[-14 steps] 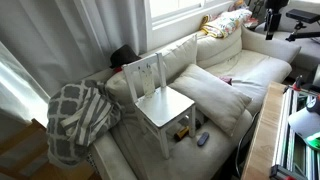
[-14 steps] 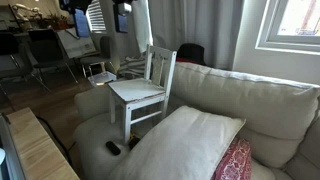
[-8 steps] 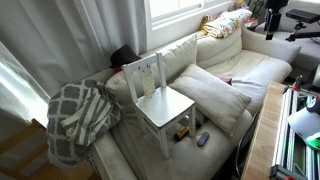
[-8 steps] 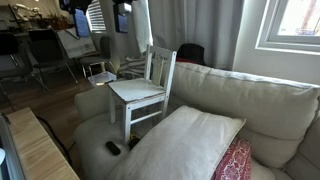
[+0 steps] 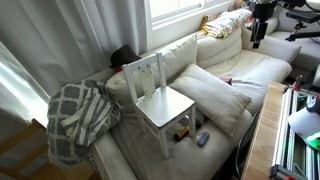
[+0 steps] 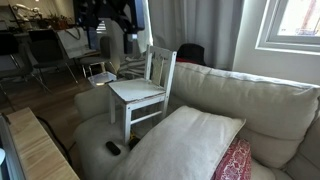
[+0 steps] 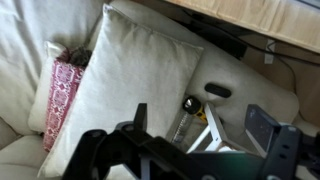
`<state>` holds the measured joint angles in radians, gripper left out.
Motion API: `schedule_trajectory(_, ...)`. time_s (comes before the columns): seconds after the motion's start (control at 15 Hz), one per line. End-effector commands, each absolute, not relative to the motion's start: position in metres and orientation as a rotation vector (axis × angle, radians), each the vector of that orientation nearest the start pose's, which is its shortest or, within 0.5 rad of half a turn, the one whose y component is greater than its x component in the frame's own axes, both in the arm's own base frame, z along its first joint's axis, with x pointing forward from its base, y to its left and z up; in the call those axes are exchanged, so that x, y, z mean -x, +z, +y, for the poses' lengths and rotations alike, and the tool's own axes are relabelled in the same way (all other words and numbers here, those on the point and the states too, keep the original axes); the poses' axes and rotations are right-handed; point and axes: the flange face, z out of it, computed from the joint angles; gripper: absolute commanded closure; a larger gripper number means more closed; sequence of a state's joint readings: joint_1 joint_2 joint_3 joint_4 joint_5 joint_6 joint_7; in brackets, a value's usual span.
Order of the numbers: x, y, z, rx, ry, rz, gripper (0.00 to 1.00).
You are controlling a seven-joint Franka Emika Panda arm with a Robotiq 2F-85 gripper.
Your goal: Pick up the white pillow from the sofa seat and put it on the chair's seat part
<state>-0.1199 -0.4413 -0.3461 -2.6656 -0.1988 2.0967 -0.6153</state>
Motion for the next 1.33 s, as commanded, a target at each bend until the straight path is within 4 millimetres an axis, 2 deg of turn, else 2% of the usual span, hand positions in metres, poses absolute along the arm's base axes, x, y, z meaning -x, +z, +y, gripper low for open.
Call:
schedule_trajectory(0.0,-0.372,0.312,-0.177,2.978,0.066,-0.388,0.00)
schedule_trajectory(0.2,-0.397,0.273,-0.195,3.027,-0.113,-0.349,0.00)
schedule_trajectory(0.4,-0.412,0.236,-0.210,3.045,-0.194,-0.303,0.00)
schedule_trajectory(0.87,-0.436,0.156,-0.233,2.983,-0.160,-0.270,0.00)
schedule_trajectory(0.93,-0.427,0.181,-0.225,3.011,-0.177,-0.273,0.00)
schedule_trajectory(1.07,-0.432,0.163,-0.228,3.005,-0.154,-0.268,0.00)
schedule_trajectory(1.27,-0.436,0.157,-0.230,3.007,-0.146,-0.267,0.00)
